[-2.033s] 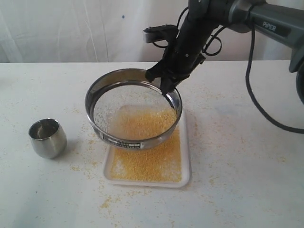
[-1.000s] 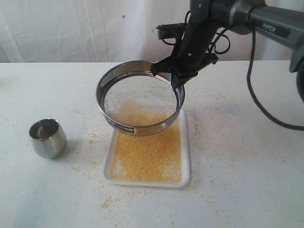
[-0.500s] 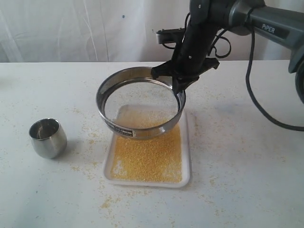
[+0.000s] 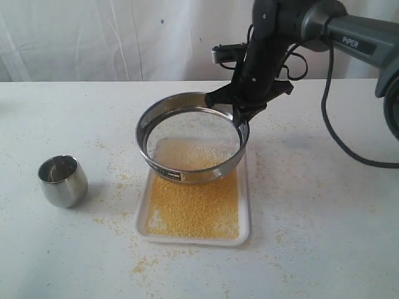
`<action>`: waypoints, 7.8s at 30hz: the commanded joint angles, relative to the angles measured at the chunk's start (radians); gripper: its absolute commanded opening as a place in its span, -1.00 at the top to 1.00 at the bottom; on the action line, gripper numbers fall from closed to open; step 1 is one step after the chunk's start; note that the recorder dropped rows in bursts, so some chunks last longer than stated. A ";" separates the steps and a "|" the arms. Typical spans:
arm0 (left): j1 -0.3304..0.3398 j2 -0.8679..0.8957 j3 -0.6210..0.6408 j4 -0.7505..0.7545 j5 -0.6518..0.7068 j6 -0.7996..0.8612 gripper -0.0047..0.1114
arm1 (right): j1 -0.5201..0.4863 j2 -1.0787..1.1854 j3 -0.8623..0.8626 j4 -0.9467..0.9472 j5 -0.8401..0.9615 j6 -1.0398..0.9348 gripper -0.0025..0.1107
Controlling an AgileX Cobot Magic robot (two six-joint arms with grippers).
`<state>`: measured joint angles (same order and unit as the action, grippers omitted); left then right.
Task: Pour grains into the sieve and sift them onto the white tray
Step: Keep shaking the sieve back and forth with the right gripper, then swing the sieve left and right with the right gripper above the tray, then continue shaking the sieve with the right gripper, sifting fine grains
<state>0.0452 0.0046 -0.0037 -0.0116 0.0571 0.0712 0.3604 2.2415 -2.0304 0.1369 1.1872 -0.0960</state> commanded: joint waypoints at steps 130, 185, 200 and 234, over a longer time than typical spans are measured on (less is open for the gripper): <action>0.002 -0.005 0.004 -0.014 -0.004 0.003 0.92 | -0.023 -0.108 0.098 0.281 0.034 -0.486 0.96; 0.002 -0.005 0.004 -0.014 -0.004 0.003 0.92 | -0.044 -0.107 0.098 0.011 -0.028 -0.182 0.96; 0.002 -0.005 0.004 -0.014 -0.004 0.003 0.92 | -0.045 -0.105 0.098 0.311 0.034 -0.423 0.96; 0.002 -0.005 0.004 -0.014 -0.004 0.003 0.92 | -0.050 -0.106 0.100 0.065 -0.002 -0.050 0.96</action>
<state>0.0452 0.0046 -0.0037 -0.0116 0.0571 0.0712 0.3297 2.1519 -1.9316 0.1214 1.1861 -0.1563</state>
